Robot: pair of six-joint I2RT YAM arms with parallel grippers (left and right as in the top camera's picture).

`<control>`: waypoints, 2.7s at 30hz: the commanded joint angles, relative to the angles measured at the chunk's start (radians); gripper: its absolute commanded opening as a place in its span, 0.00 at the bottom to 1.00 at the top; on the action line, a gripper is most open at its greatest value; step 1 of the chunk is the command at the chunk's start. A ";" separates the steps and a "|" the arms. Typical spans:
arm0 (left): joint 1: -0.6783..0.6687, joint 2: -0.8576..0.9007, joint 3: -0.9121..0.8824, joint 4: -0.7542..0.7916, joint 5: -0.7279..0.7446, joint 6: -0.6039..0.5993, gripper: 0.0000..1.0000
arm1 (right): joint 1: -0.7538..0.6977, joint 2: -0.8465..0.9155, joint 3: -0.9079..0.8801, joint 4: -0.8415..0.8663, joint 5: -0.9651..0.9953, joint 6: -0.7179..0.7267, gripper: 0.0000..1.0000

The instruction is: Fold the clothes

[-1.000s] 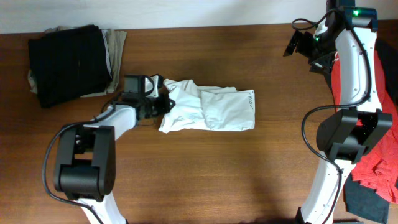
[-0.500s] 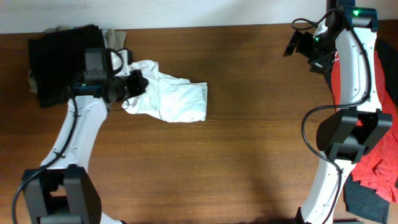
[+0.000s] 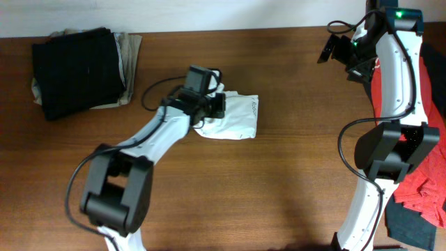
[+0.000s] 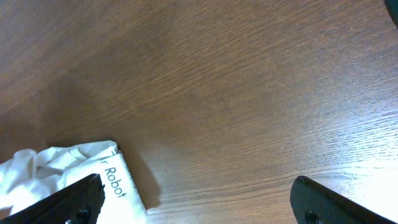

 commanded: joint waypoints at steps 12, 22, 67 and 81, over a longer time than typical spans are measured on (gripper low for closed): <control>-0.193 0.085 0.011 0.069 -0.071 0.011 0.18 | -0.001 -0.014 0.006 -0.003 0.008 -0.003 0.99; -0.325 0.088 0.011 -0.005 -0.066 -0.005 0.31 | -0.001 -0.014 0.006 -0.003 0.008 -0.003 0.99; -0.281 -0.043 0.072 -0.545 0.275 0.221 0.36 | -0.001 -0.013 0.006 -0.003 0.008 -0.003 0.99; -0.472 -0.079 0.089 -0.759 0.417 0.341 0.23 | -0.001 -0.014 0.006 -0.003 0.008 -0.003 0.99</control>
